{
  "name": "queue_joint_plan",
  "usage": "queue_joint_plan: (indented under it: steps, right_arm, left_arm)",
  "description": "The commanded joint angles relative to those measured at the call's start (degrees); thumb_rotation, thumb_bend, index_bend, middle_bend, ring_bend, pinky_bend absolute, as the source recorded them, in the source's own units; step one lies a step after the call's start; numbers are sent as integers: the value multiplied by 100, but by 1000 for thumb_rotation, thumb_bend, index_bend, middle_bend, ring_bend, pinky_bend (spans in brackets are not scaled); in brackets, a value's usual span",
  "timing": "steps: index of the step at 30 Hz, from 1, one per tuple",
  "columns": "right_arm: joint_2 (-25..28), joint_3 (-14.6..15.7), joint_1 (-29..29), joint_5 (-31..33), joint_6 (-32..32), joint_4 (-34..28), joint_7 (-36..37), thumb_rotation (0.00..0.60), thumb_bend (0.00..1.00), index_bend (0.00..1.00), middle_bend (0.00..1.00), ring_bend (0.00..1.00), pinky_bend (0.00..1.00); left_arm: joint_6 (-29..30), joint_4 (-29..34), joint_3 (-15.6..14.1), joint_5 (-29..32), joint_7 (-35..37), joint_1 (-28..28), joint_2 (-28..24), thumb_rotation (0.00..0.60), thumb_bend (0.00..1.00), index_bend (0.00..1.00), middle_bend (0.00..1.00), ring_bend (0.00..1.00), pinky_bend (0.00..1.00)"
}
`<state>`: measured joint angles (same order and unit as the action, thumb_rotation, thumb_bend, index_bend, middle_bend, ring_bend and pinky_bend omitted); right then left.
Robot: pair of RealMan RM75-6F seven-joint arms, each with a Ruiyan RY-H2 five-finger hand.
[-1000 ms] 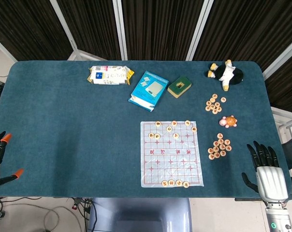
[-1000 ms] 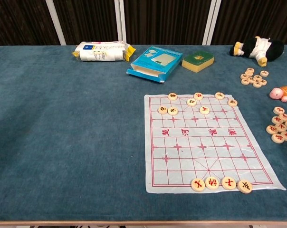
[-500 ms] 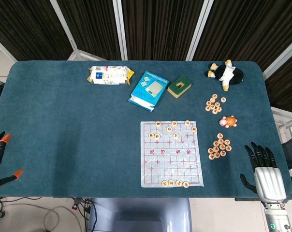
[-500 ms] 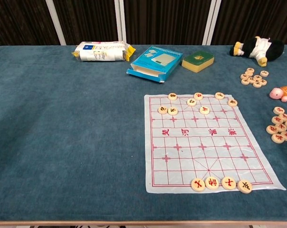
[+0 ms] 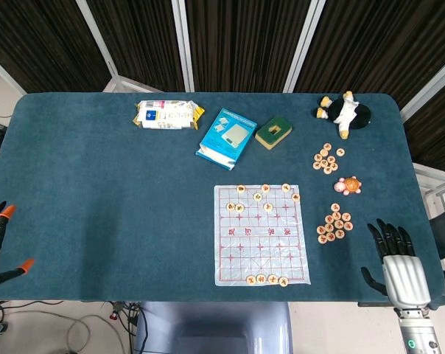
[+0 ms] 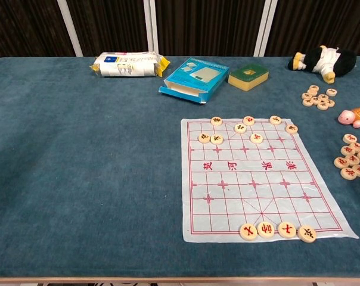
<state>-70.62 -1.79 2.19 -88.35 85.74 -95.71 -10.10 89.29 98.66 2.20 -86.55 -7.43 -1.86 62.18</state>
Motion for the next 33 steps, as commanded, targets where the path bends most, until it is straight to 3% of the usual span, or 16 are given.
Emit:
queue_joint_plan:
  steps: [1, 8, 15, 20, 27, 33]
  right_arm:
    - [36, -49, 98, 98, -170, -107, -14, 600, 367, 38, 0, 0, 0]
    - [461, -602, 776, 732, -1073, -833, -301, 600, 367, 76, 0, 0, 0]
    - [561, -1374, 1731, 2079, -2067, -1491, -923, 600, 367, 127, 0, 0, 0]
    - [-102, -1780, 2592, 3574, -2305, -1356, -1977, 600, 367, 188, 0, 0, 0]
    - [-1127, -2014, 3638, 5102, -2409, -568, -2797, 600, 367, 212, 0, 0, 0]
    - [-1804, -2071, 4149, 5715, -2176, 70, -3088, 600, 366, 270, 0, 0, 0]
  left_arm:
    - [-12, -9, 14, 11, -12, -13, 10, 600, 39, 0, 0, 0, 38]
    - [-16, -26, 11, -26, -13, -27, 32, 600, 39, 0, 0, 0, 38]
    - [-40, -27, -18, -62, -108, -36, 77, 600, 39, 0, 0, 0, 38]
    - [-103, -41, -24, -35, -170, -60, 111, 600, 39, 0, 0, 0, 38]
    - [-146, -50, -5, 35, -157, -72, 101, 600, 39, 0, 0, 0, 38]
    - [-184, -50, 1, 57, -140, -91, 96, 600, 39, 0, 0, 0, 38]
